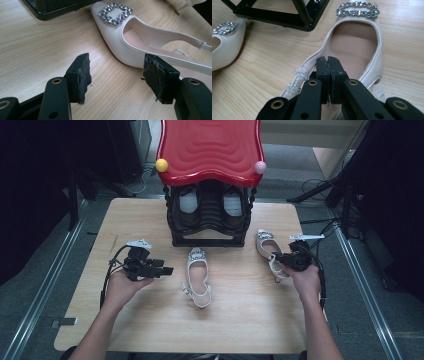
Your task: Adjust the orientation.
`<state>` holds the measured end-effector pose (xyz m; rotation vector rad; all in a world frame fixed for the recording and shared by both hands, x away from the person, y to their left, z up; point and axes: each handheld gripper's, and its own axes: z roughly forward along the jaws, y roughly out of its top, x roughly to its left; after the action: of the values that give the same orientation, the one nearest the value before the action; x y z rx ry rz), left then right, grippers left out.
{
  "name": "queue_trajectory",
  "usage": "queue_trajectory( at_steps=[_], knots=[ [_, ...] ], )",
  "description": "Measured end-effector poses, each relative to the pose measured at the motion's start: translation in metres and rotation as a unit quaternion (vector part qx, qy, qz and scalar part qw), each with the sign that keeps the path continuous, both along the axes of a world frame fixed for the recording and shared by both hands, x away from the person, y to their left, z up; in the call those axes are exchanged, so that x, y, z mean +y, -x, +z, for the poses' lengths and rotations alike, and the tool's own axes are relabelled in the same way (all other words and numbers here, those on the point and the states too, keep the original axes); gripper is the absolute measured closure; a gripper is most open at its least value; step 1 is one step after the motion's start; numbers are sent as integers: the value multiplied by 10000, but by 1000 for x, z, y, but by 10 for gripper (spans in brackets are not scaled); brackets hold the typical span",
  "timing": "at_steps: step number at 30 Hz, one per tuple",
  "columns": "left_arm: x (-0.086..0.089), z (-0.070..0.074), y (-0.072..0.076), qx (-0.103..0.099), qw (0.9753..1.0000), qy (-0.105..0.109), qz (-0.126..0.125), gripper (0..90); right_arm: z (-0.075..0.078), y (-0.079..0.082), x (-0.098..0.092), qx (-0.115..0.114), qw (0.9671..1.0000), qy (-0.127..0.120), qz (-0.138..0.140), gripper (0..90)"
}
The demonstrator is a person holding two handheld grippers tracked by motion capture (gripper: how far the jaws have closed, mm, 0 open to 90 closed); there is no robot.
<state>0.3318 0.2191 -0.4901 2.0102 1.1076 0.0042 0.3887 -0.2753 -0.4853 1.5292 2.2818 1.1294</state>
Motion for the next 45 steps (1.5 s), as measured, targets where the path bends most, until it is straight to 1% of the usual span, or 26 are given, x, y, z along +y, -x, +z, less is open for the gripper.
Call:
queue_trajectory(
  at_steps=[1,5,7,9,10,12,14,15,17,19,22,24,26,27,29,35,37,39,43,44,45],
  knots=[
    [0,0,0,1,10000,1,0,389,1,0,-1,-44,10000,48,-12,883],
    [1,0,0,4,10000,-10,16,389,7,1,-7,-99,9998,84,-129,857],
    [1,0,0,15,10000,3,7,389,11,3,-9,-141,9996,142,-176,848],
    [1,0,0,7,10000,11,14,388,14,4,-9,-204,9995,173,-182,839],
    [1,0,0,7,10000,7,14,388,17,5,-11,-273,9993,158,-204,818],
    [1,0,0,13,10000,3,18,388,23,6,-14,-375,9990,-3,-256,811],
    [1,0,0,16,10000,-7,22,388,30,8,-17,-474,9984,-110,-303,811],
    [1,0,0,15,10000,-17,29,388,32,10,-18,-516,9980,-214,-307,811],
    [1,0,0,19,10000,-22,28,388,33,10,-17,-514,9979,-265,-293,804],
    [1,0,0,20,10000,-21,-1,388,31,9,-14,-460,9983,-226,-272,791],
    [1,0,0,26,10000,-38,18,388,28,7,-7,-391,9988,-184,-218,777],
    [2,1,1,35,10000,-74,20,387,26,6,-4,-401,9989,-157,-172,771],
    [3,1,2,30,10000,-65,56,386,24,4,0,-380,9991,-136,-134,761],
    [4,0,3,23,10000,-45,39,386,22,2,2,-351,9992,-126,-120,755],
    [5,0,4,33,9999,-83,67,385,18,-1,5,-274,9996,-85,-87,751],
    [10,-1,9,33,9999,-62,136,383,5,-10,10,-122,9999,-47,-61,752],
    [11,-1,11,44,9998,-67,161,382,2,-13,12,-93,9999,2,-43,756],
    [12,-2,12,30,9998,-64,212,382,-1,-15,13,-31,10000,79,-31,763],
    [15,-2,14,51,9997,-38,245,381,-7,-20,18,113,9998,144,15,788],
    [16,-2,15,44,9997,-57,241,381,-8,-21,19,191,9996,204,24,793],
    [16,-2,15,42,9997,-57,248,381,-8,-22,20,201,9994,263,42,798]
  ],
)
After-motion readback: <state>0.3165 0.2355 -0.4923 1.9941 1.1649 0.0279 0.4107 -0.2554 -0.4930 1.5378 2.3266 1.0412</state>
